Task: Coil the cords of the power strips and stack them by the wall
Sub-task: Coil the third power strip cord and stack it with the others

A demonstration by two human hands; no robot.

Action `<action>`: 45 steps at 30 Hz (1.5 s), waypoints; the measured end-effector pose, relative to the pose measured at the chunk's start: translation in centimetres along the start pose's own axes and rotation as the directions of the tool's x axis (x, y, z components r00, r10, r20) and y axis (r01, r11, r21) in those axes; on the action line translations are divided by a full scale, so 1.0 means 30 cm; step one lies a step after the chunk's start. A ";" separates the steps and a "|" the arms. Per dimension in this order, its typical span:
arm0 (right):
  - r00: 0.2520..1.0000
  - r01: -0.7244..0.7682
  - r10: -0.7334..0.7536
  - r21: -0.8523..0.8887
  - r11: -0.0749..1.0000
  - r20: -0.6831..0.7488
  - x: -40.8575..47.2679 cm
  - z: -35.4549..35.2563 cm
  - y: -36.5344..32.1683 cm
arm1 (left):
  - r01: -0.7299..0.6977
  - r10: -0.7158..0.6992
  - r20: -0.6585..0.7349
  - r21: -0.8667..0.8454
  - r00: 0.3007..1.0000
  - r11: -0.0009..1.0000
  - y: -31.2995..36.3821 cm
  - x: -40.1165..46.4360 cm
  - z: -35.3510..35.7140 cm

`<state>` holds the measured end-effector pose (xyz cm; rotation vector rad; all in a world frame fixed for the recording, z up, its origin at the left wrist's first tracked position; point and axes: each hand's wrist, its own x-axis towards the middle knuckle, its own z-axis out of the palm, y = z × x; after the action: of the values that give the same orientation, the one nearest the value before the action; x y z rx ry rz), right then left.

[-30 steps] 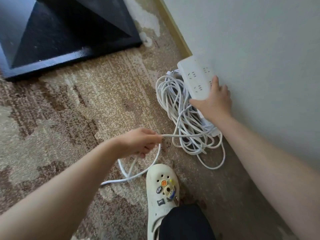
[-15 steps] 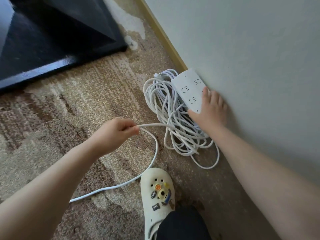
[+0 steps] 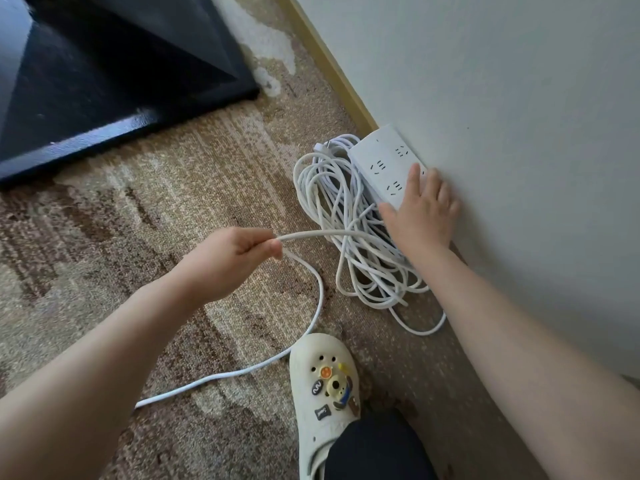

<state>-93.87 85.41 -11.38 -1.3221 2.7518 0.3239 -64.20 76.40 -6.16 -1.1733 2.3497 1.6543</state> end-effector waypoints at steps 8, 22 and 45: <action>0.998 0.041 -0.021 0.355 0.934 -0.061 -0.088 -0.120 -0.114 | 0.031 -0.029 -0.010 0.196 1.000 0.980 0.008 0.034 0.017; 0.965 0.261 -0.183 0.679 0.686 -0.187 -0.192 -0.160 -0.197 | 0.018 -0.017 -0.017 0.059 1.000 0.998 0.012 0.064 -0.074; 0.958 0.194 -0.275 0.880 0.434 -0.076 -0.083 -0.481 -0.056 | 0.242 -0.350 -0.361 -0.310 0.865 0.919 0.292 0.029 -0.005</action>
<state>-90.63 83.12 2.80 -1.2359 1.9918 -0.9520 -69.95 77.09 0.46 -1.9994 2.0299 1.7709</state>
